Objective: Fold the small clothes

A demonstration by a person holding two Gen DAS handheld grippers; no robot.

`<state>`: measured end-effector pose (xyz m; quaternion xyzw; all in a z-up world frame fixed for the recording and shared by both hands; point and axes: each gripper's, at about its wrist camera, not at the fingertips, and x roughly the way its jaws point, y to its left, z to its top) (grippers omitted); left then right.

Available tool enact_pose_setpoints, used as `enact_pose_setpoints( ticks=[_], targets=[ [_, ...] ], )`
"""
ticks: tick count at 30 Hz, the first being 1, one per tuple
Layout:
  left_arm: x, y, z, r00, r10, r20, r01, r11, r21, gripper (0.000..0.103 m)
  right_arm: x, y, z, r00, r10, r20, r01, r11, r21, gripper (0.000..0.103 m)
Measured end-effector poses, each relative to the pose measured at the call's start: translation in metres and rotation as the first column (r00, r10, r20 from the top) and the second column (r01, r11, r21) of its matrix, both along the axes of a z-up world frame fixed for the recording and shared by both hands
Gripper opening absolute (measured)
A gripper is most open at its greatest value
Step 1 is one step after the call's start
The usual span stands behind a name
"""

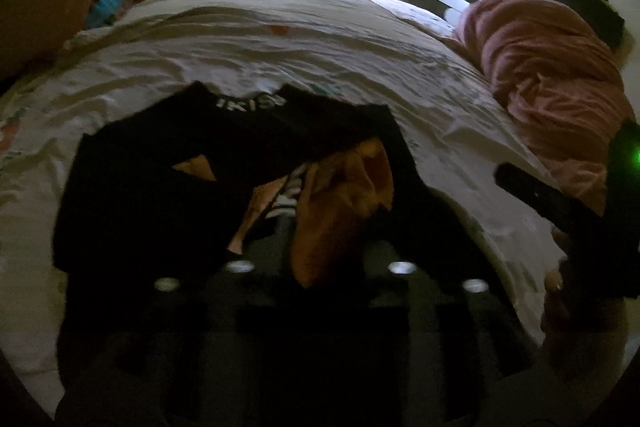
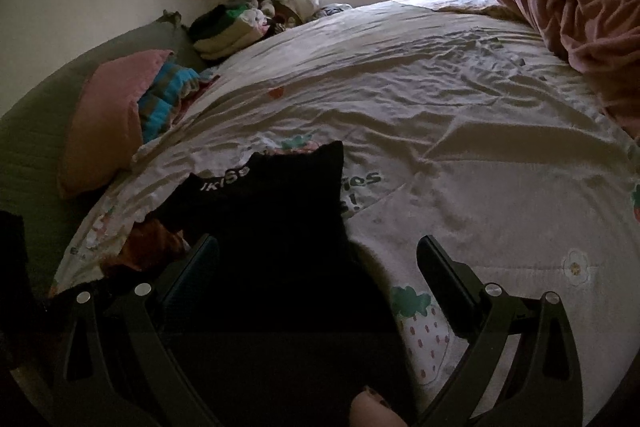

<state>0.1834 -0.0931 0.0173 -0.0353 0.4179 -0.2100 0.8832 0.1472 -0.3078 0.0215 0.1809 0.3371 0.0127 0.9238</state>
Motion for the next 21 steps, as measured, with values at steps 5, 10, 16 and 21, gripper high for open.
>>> enact_pose_setpoints(
  ticks=[5, 10, 16, 21],
  targets=[
    [-0.008, 0.011, 0.003, 0.999, 0.009, 0.030, -0.009, 1.000, -0.011, 0.067, 0.008, 0.014, -0.009, 0.997, 0.052, -0.053, -0.053, 0.999, -0.009, 0.098],
    [-0.004, 0.046, 0.009, 0.992, 0.125, 0.033, -0.125, 0.992, -0.016, 0.078, 0.018, 0.048, -0.032, 0.969, 0.188, -0.163, -0.186, 0.982, 0.022, 0.098],
    [-0.004, 0.096, 0.012, 0.963, 0.267, 0.025, -0.267, 0.963, -0.027, 0.079, 0.027, 0.092, -0.061, 0.919, 0.288, -0.269, -0.282, 0.958, 0.061, 0.098],
    [-0.011, 0.123, 0.017, 0.937, 0.346, 0.040, -0.346, 0.938, -0.016, 0.079, 0.037, 0.107, -0.073, 0.927, 0.250, -0.279, -0.252, 0.967, 0.030, 0.077]
  ],
)
